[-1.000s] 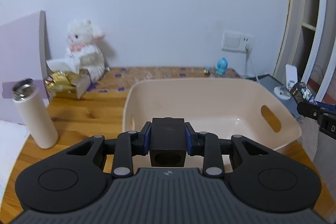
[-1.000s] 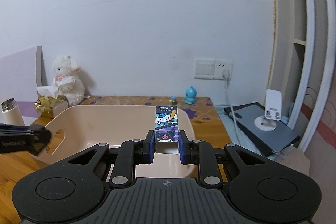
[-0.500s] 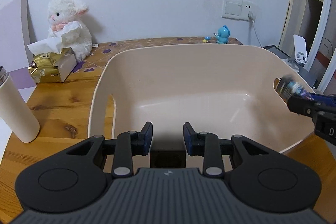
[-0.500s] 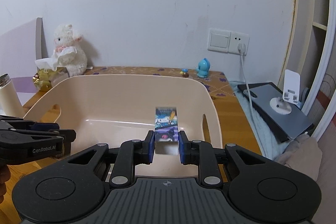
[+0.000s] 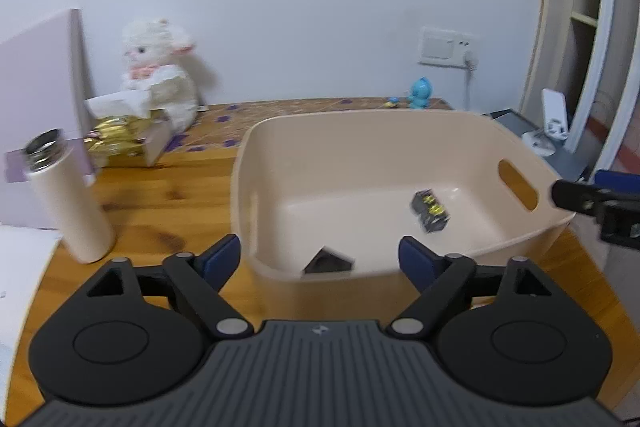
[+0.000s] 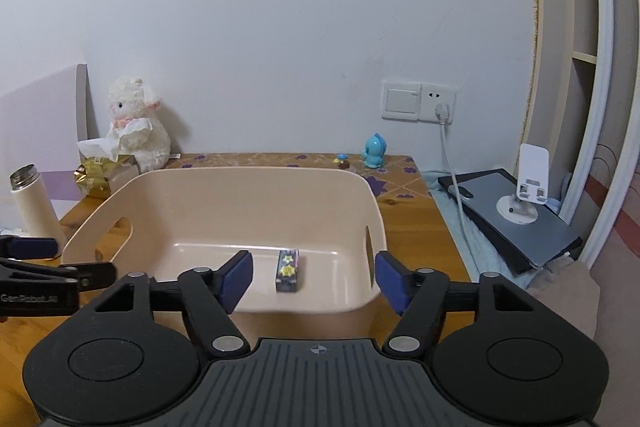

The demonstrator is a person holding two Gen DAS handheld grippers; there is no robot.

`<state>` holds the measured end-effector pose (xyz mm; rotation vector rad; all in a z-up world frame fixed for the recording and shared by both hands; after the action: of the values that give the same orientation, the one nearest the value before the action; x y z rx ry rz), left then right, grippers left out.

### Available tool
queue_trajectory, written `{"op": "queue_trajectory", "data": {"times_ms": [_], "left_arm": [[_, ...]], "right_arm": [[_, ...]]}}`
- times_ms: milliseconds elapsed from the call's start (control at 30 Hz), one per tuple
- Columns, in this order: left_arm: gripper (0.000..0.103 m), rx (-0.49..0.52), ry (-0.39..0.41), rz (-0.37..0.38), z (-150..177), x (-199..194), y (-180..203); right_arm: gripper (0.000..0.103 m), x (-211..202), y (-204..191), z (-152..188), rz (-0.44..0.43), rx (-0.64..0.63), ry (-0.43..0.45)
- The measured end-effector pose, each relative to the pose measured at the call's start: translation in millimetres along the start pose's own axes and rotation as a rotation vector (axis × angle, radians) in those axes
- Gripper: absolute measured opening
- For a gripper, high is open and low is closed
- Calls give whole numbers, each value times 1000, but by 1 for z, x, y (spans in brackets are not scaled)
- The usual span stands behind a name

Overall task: Organize objects
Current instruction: 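Carry both held items over the bin and open both tools to drop them, then grasp the hair clip with the left tool while the right tool grasps the green bag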

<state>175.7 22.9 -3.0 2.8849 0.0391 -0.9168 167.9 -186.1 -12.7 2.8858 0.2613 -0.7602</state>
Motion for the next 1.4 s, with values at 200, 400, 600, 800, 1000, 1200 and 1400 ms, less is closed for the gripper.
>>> {"op": "queue_trajectory", "data": {"times_ms": [200,400,600,800,1000,1200,1400], "left_arm": [[89,2,-34,0,24,-15,-16],[89,-30,-115,-7,50,-5,-29],[89,-50,-195,8,77,17,-33],[89,-47,-248,27,93,34,-29],[89,-33,-274,52,100,46,-21],[90,-4,-261,57,102,50,-12],[88,25,-254,33,101,54,-8]], "right_arm": [[77,-18,3,18,3,-5,-19],[79,-12,2,45,-8,-1,-90],[79,9,-2,75,-36,17,-190],[80,33,-8,99,-69,35,-277],[88,44,-17,107,-110,65,-296],[87,49,-27,109,-133,54,-310],[82,60,-28,113,-130,70,-324]]}}
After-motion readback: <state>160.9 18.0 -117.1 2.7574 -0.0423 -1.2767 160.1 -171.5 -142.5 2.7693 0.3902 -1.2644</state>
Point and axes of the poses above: each gripper's, at about its wrist camera, not at the fingertips, and x roughly the way its jaws point, y to its right, z to its underside, the point moved 6 cm from there along x, roughly the way its jaws point, and after that the axes turned 8 degrees about -x, right-handed, at the moved point
